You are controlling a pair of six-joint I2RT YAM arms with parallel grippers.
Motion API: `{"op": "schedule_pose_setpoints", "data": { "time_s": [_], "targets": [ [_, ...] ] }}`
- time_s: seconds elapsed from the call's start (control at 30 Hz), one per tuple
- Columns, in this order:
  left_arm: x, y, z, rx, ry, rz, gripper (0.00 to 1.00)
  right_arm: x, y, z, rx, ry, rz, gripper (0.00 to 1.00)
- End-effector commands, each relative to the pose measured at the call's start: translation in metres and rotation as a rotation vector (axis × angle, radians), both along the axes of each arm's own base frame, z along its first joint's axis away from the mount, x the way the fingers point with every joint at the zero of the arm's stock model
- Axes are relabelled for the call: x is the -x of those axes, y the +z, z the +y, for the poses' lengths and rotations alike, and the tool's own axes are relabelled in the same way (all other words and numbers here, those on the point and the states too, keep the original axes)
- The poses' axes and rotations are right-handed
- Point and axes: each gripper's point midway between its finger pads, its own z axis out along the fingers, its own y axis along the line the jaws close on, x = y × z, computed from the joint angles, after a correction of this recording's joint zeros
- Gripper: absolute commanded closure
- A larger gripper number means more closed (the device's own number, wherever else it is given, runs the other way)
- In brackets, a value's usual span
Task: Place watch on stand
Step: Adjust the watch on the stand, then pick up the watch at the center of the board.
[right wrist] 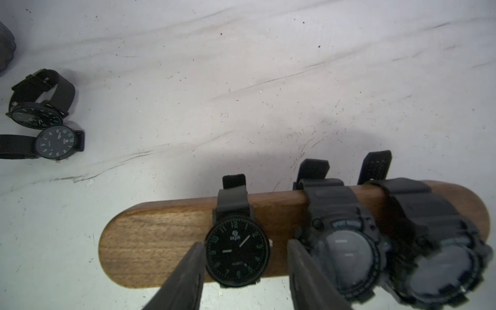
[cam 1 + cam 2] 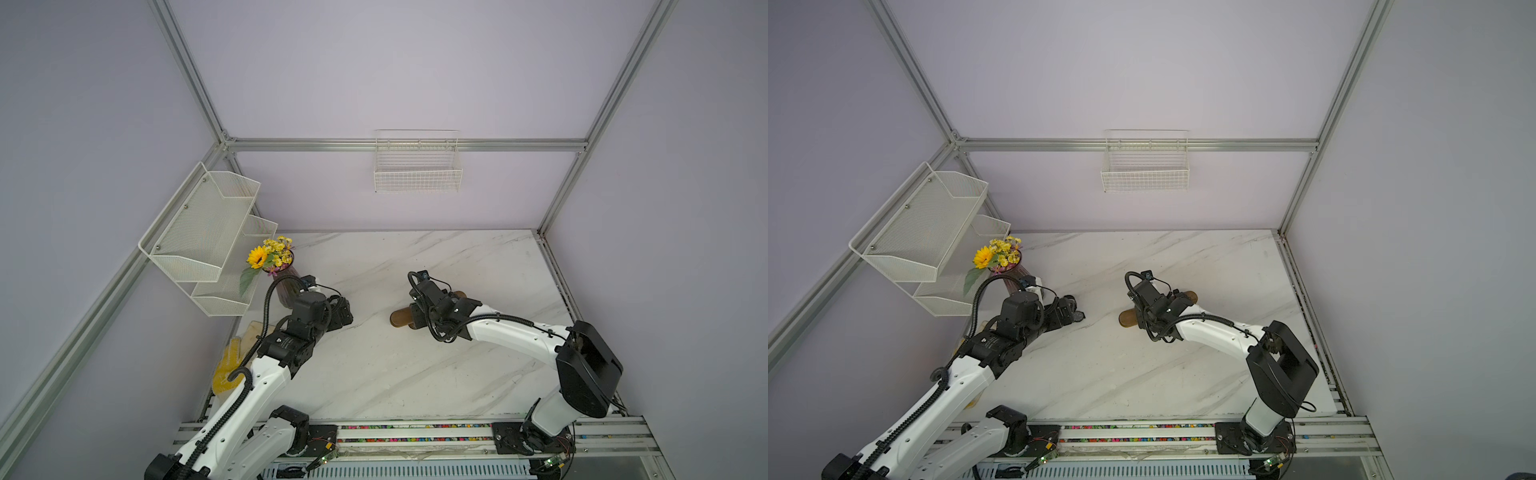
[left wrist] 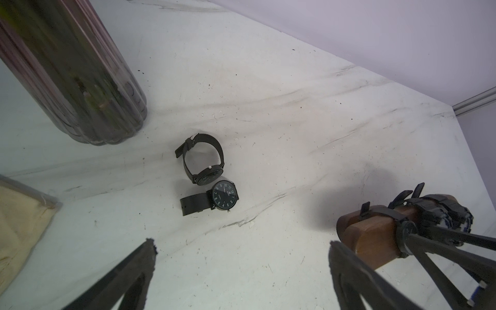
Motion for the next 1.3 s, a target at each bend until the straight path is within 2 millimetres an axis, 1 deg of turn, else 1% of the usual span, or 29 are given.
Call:
{"op": "schedule_pose_setpoints", "data": {
  "time_s": [0.0, 0.1, 0.13, 0.2, 0.23, 0.37, 0.5, 0.6, 0.73, 0.8, 0.93, 1.0, 1.17, 1.27],
  "targets": [
    [-0.001, -0.01, 0.006, -0.022, 0.018, 0.01, 0.0, 0.001, 0.007, -0.003, -0.022, -0.011, -0.005, 0.46],
    [-0.002, -0.016, 0.012, -0.047, 0.049, 0.032, 0.0, 0.005, 0.016, 0.005, -0.069, 0.023, -0.001, 0.43],
    [-0.003, -0.017, 0.014, -0.057, 0.059, 0.038, 0.0, 0.006, 0.023, 0.006, -0.087, 0.032, -0.004, 0.42],
    [-0.005, -0.018, 0.02, -0.084, 0.087, 0.053, 0.0, 0.011, 0.041, 0.009, -0.14, 0.061, -0.025, 0.38],
    [-0.005, -0.02, 0.023, -0.1, 0.1, 0.063, 0.0, 0.013, 0.05, 0.008, -0.159, 0.062, -0.041, 0.36],
    [-0.008, -0.028, 0.036, -0.158, 0.165, 0.118, 0.0, 0.02, 0.088, -0.01, -0.202, 0.063, -0.144, 0.31],
    [-0.009, -0.041, 0.049, -0.2, 0.225, 0.166, 0.0, 0.029, 0.109, -0.03, -0.251, 0.055, -0.235, 0.3],
    [-0.011, -0.054, 0.057, -0.202, 0.246, 0.21, 0.0, 0.037, 0.117, -0.044, -0.288, 0.035, -0.273, 0.3],
    [-0.019, -0.07, 0.058, -0.181, 0.238, 0.269, 0.0, 0.047, 0.121, -0.051, -0.353, 0.031, -0.304, 0.31],
    [-0.022, -0.078, 0.059, -0.165, 0.238, 0.297, 0.0, 0.051, 0.117, -0.054, -0.372, 0.027, -0.306, 0.31],
    [-0.028, -0.087, 0.059, -0.147, 0.226, 0.321, 0.05, 0.055, 0.112, -0.054, -0.396, 0.034, -0.305, 0.32],
    [-0.032, -0.088, 0.055, -0.133, 0.204, 0.323, 0.07, 0.055, 0.109, -0.053, -0.391, 0.037, -0.298, 0.32],
    [-0.049, -0.085, 0.034, -0.081, 0.1, 0.298, 0.13, 0.053, 0.1, -0.046, -0.385, 0.057, -0.273, 0.33],
    [-0.056, -0.094, 0.026, -0.068, 0.063, 0.321, 0.15, 0.053, 0.098, -0.044, -0.39, 0.061, -0.27, 0.33]
  ]
}}
